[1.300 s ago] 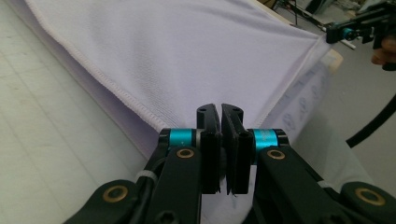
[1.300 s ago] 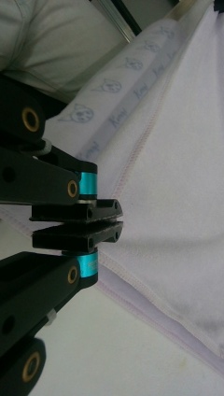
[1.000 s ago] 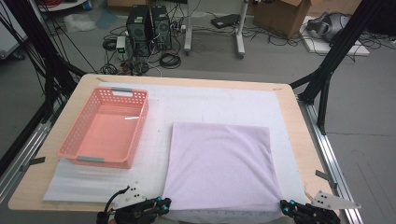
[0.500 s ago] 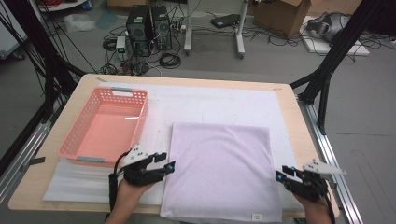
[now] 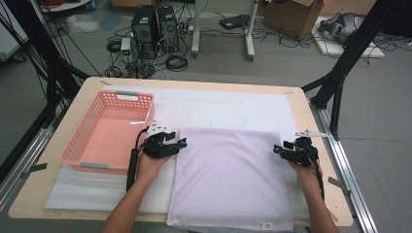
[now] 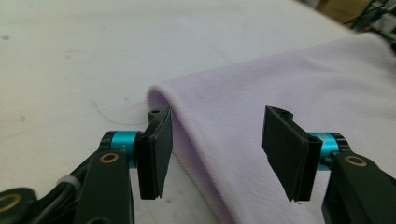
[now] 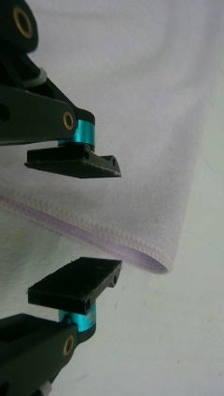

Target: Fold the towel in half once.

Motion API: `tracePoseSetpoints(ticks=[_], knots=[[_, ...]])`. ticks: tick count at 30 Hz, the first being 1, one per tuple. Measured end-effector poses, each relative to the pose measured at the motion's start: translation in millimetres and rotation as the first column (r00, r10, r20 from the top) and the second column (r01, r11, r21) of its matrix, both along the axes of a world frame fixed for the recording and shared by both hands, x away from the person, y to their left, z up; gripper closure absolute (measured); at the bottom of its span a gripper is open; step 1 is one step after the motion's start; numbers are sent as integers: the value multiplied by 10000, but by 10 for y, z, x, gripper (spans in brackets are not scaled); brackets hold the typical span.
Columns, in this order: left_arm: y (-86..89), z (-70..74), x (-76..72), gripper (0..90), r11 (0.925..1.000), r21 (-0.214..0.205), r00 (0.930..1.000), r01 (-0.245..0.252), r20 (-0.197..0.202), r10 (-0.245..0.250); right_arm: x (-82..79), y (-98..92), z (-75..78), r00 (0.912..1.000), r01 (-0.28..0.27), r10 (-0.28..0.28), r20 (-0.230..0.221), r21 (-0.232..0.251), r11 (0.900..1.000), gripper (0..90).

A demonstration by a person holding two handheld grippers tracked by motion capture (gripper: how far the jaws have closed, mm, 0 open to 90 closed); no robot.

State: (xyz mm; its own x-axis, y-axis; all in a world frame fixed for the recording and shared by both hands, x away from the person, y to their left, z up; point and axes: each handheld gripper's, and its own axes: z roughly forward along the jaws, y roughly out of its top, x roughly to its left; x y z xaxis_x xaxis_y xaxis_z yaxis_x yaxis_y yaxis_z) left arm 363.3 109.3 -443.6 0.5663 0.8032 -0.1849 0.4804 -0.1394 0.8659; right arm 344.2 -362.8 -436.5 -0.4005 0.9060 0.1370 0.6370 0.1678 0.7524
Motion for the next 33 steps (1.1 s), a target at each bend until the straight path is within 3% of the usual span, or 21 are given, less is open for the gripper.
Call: tracePoseSetpoints(ticks=[3, 7, 12, 14, 17, 19, 21, 24, 33], knots=[[-55, -4, 126, 456, 9998, -48, 9998, -190, -72, 190, 56, 14, -29, 9999, 63, -62, -107, 63, 10000, 473], [-127, -81, 255, 453, 9982, 438, 9948, -418, -911, 456, 86, 35, -66, 9997, 169, -173, -158, -243, 9996, 524], [-121, -93, 281, 471, 9967, 472, 9906, -667, -1162, 717, 127, 22, -88, 9988, 384, -392, -284, -299, 9988, 559], [-153, -93, 269, 554, 9969, 648, 9932, -439, -1050, 505, 141, 43, -80, 9990, 331, -346, -294, -519, 9981, 596], [-235, -90, 242, 737, 9913, 1312, 9971, 87, -763, 14, 146, 88, -63, 9992, 22, -50, -395, -718, 9974, 728], [-242, -90, 247, 803, 9914, 1283, 9963, 268, -850, -159, 151, 111, -55, 9982, -226, 193, -576, -575, 9981, 830], [-222, -95, 260, 818, 9954, 948, 9936, 149, -1125, -41, 159, 130, -39, 9972, -185, 137, -735, -649, 9977, 846], [-214, -100, 265, 834, 9984, 526, 9890, -224, -1450, 299, 171, 96, -40, 9958, -138, 109, -912, -311, 9994, 854], [-231, -74, 245, 854, 9969, 621, 9876, -478, -1468, 565, 158, 90, -30, 9972, -203, 170, -725, -453, 9988, 857]])
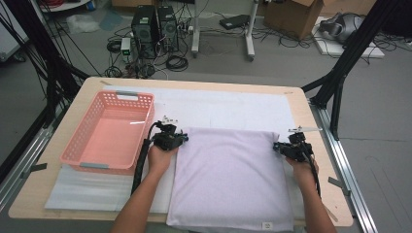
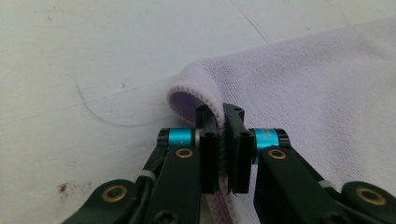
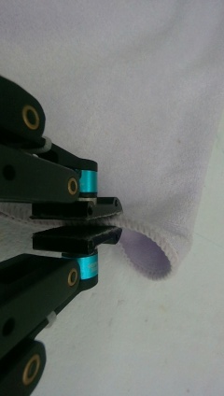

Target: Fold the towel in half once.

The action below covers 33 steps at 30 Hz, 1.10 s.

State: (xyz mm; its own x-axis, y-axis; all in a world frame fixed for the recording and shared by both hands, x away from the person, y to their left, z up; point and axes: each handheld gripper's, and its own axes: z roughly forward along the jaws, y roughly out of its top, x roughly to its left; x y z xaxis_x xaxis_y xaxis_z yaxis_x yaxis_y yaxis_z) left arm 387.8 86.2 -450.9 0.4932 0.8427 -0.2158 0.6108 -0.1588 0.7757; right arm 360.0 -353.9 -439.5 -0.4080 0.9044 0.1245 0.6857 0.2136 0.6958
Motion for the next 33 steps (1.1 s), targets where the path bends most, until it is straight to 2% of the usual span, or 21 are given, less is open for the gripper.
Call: tracePoseSetpoints(ticks=[2, 5, 7, 8, 11, 14, 17, 18, 21, 23, 24, 26, 28, 31, 33], knots=[[13, 39, -7, 855, 9998, -187, 9996, -119, 243, 124, -10, -22, 7, 9998, 26, -30, 216, 166, 9999, 860], [38, 123, -6, 856, 9970, -725, 9969, -281, 716, 333, -20, -53, 51, 9983, 42, -60, 582, 309, 9995, 865], [34, 179, 10, 856, 9966, -776, 9950, -287, 931, 359, -18, -56, 101, 9959, 92, -131, 891, 440, 9990, 866], [33, 207, 29, 856, 9956, -876, 9937, -334, 1041, 425, -14, -59, 124, 9927, 76, -130, 1202, 454, 9989, 866], [46, 295, 123, 856, 9940, -978, 9901, -495, 1259, 617, 49, -79, 188, 9880, 241, -324, 1512, 562, 9981, 866], [69, 350, 242, 855, 9899, -1300, 9860, -572, 1481, 764, 148, -101, 256, 9823, 451, -590, 1775, 811, 9957, 866], [52, 391, 354, 855, 9954, -879, 9818, -392, 1819, 548, 265, -93, 319, 9768, 558, -704, 2022, 771, 9955, 865], [47, 401, 384, 855, 9950, -914, 9791, -395, 1954, 568, 305, -85, 335, 9745, 606, -743, 2117, 705, 9957, 865], [45, 442, 494, 854, 9954, -842, 9804, -452, 1877, 604, 422, -53, 377, 9719, 783, -898, 2178, 607, 9951, 865], [52, 450, 528, 854, 9933, -1016, 9698, -548, 2314, 772, 480, -37, 388, 9679, 887, -1008, 2303, 623, 9941, 865], [59, 442, 541, 854, 9918, -1123, 9675, -608, 2378, 862, 508, -34, 390, 9676, 912, -1038, 2304, 645, 9937, 865], [67, 403, 567, 854, 9919, -1124, 9670, -584, 2406, 842, 555, -28, 393, 9650, 987, -1126, 2367, 698, 9927, 865], [67, 372, 584, 854, 9923, -1110, 9663, -557, 2442, 816, 586, -12, 391, 9587, 1044, -1179, 2589, 654, 9924, 865], [53, 356, 591, 850, 9892, -1365, 9643, -533, 2502, 865, 630, 9, 364, 9581, 1237, -1334, 2536, 538, 9909, 863], [45, 352, 587, 798, 9875, -1449, 9655, -614, 2424, 956, 650, 20, 325, 9596, 1362, -1477, 2395, 642, 9886, 839]])
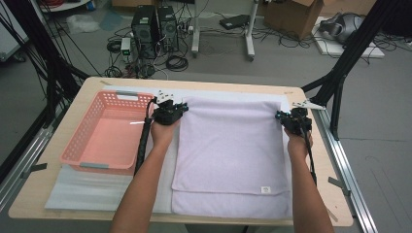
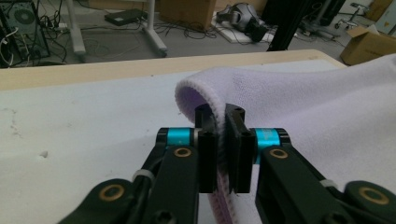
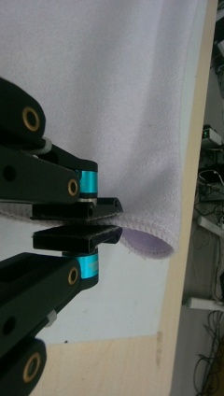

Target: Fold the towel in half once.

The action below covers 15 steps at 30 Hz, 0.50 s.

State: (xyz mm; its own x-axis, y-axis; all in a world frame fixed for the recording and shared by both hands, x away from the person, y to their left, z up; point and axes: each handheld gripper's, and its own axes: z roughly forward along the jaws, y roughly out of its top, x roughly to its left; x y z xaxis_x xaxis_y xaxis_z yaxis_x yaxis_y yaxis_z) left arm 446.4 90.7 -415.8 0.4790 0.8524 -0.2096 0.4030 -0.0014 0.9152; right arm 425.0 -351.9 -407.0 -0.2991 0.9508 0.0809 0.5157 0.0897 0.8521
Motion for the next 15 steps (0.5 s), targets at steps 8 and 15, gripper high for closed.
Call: tracePoseSetpoints(ticks=[8, 15], knots=[[20, 16, -83, 491, 9988, 82, 9939, 478, -1002, -468, -65, -49, -10, 9979, -27, 62, -638, 548, 9985, 612], [-2, 32, -297, 466, 9971, 9, 9959, 760, -495, -759, -261, -120, 45, 9946, -343, 391, -957, 509, 9981, 531]])
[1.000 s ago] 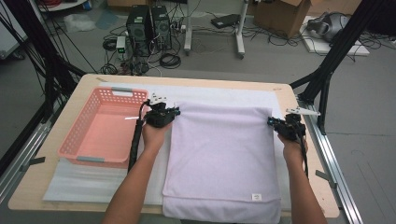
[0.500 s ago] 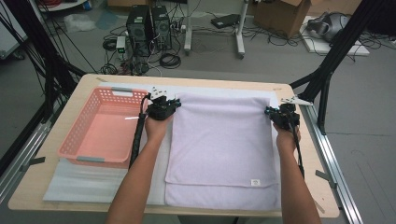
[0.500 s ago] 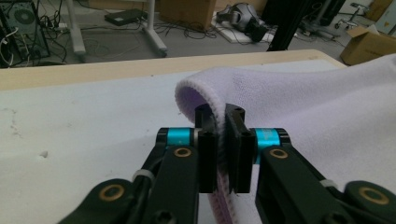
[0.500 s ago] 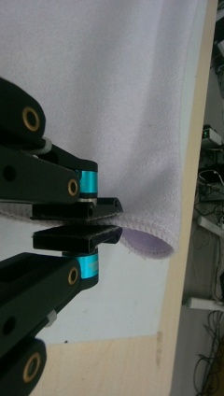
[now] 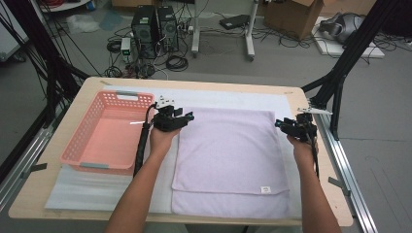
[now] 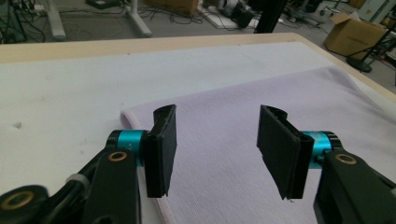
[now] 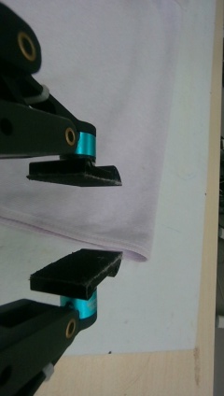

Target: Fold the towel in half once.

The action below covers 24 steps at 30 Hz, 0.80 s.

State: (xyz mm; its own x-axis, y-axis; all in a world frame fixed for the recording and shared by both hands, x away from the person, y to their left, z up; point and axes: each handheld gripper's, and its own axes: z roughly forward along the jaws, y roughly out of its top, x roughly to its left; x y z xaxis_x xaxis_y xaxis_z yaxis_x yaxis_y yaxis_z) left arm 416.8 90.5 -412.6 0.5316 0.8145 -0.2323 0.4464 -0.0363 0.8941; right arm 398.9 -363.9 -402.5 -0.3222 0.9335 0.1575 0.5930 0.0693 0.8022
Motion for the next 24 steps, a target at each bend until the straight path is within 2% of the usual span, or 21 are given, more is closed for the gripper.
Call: tracePoseSetpoints(ticks=[2, 5, 6, 7, 10, 16, 24], knots=[[25, -7, -86, 459, 9999, -113, 9999, 35, 152, -34, -63, -8, 37, 9995, -216, 218, -222, 96, 9997, 498], [77, -35, -227, 438, 9994, -327, 9999, 107, 127, -103, -204, -6, 85, 9984, -572, 572, -39, -29, 9984, 485], [98, -46, -279, 438, 9993, -337, 9998, 153, 133, -148, -249, -5, 89, 9977, -672, 671, -104, -44, 9977, 479], [105, -45, -319, 437, 9994, -232, 9997, 240, -62, -241, -300, -5, 88, 9970, -766, 765, -113, -56, 9970, 479], [134, -60, -491, 436, 9994, -203, 9994, 283, 200, -279, -472, 8, 65, 9946, -1013, 1008, -239, -246, 9945, 485], [182, -142, -875, 451, 9982, -122, 9983, 588, 0, -589, -881, 22, -35, 9927, -1170, 1156, -342, -434, 9922, 487], [317, -320, -1438, 476, 9964, -350, 9966, 768, -260, -777, -1449, -1, -197, 9932, -1110, 1088, -420, -556, 9923, 500]])
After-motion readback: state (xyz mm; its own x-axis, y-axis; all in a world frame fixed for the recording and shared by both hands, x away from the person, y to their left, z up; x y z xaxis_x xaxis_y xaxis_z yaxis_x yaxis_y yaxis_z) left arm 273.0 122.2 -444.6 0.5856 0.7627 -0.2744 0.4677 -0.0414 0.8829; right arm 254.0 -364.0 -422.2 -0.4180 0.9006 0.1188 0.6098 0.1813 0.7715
